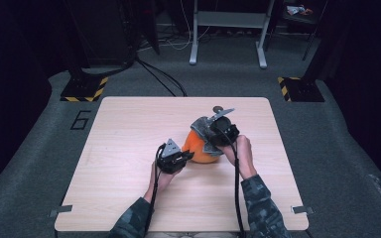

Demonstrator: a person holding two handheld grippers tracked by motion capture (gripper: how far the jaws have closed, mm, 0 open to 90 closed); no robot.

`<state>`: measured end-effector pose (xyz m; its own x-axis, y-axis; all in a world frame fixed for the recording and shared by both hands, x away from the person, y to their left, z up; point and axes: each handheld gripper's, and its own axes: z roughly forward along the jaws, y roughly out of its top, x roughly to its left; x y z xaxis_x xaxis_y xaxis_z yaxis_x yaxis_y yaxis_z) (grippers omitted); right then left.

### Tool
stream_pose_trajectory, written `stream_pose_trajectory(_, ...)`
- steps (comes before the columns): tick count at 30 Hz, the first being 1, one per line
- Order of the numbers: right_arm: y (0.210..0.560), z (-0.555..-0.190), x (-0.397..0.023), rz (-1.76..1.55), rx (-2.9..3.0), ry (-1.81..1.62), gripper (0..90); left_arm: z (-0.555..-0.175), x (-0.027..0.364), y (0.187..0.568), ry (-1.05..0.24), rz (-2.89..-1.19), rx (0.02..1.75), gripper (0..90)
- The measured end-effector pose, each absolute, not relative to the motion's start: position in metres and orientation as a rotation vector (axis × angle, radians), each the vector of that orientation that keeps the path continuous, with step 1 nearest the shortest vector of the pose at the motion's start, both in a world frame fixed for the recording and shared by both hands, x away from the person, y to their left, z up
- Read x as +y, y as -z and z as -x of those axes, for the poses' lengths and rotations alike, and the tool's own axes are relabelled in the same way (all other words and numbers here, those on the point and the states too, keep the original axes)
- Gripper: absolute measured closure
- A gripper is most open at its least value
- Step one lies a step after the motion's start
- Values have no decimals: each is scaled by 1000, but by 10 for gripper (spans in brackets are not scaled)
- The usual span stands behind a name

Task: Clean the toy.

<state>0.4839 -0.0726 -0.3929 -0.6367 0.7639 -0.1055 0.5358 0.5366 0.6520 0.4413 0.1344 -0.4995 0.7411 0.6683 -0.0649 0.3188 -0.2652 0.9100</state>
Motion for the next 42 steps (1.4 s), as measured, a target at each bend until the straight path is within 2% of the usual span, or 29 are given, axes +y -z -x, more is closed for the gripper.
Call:
stream_pose_trajectory(6,406,-494,-66,-1075,2409,-793,698,-446,138,506,-378,-1869,775,826)
stream_pose_trajectory(32,440,-496,-119,-1276,2383,-761,694,-448,139,511,-394,-1865,780,821)
stream_pose_trajectory(42,469,-504,-131,-1359,2388,-656,693,-448,139,511,-395,-1863,786,818)
